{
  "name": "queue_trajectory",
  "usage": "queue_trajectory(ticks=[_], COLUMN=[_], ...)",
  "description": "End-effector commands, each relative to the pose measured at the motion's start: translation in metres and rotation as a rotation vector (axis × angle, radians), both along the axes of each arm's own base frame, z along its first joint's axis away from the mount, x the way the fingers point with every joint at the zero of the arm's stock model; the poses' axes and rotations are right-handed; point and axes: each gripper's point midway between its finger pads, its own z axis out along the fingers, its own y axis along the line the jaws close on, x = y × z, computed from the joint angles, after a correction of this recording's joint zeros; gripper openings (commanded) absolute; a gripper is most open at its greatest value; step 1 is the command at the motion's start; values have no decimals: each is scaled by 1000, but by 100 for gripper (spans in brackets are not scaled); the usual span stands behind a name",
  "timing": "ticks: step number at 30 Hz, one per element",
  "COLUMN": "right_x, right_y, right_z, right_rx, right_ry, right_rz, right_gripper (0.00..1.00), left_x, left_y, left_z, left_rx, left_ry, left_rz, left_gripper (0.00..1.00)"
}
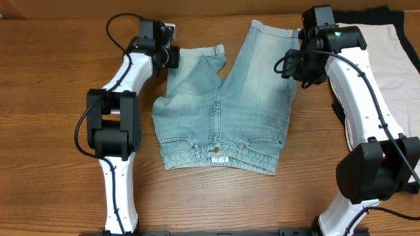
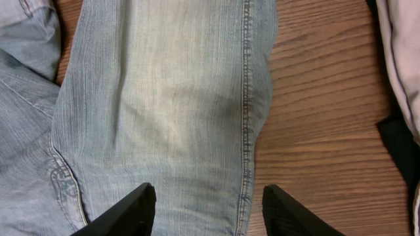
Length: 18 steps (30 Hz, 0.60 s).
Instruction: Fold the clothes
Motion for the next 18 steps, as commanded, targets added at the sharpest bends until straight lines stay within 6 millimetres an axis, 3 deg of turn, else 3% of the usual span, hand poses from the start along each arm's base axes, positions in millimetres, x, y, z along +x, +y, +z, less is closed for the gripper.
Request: queue_trajectory(ticks=[1, 5, 9, 12, 16, 17, 18], right_x=[-1, -6, -9, -8, -6, -5, -5], right_y=[-1, -1, -2, -2, -1, -1, -1], right_z=[14, 4, -3, -3, -3, -3, -3], right_rx=[-6, -10, -12, -11, -10, -10, -9], right_ry=[-40, -13, 4, 1, -7, -8, -9], right_rz=[1, 4, 3, 3, 3, 3, 4], right_gripper=[57, 57, 61, 62, 66, 66, 66], left_x=[34, 54, 62, 62, 58, 57, 56], left_y=[30, 39, 39, 45, 69, 77, 81], left_z=[49, 100, 133, 137, 127, 126, 125], left_rx=[28, 22, 21, 51, 154, 185, 207], left_ry=[-121, -221, -276, -279, -241, -234, -231], left_rz=[67, 84, 82, 111, 205, 228, 235], left_gripper=[4, 4, 4, 4, 4, 9, 31])
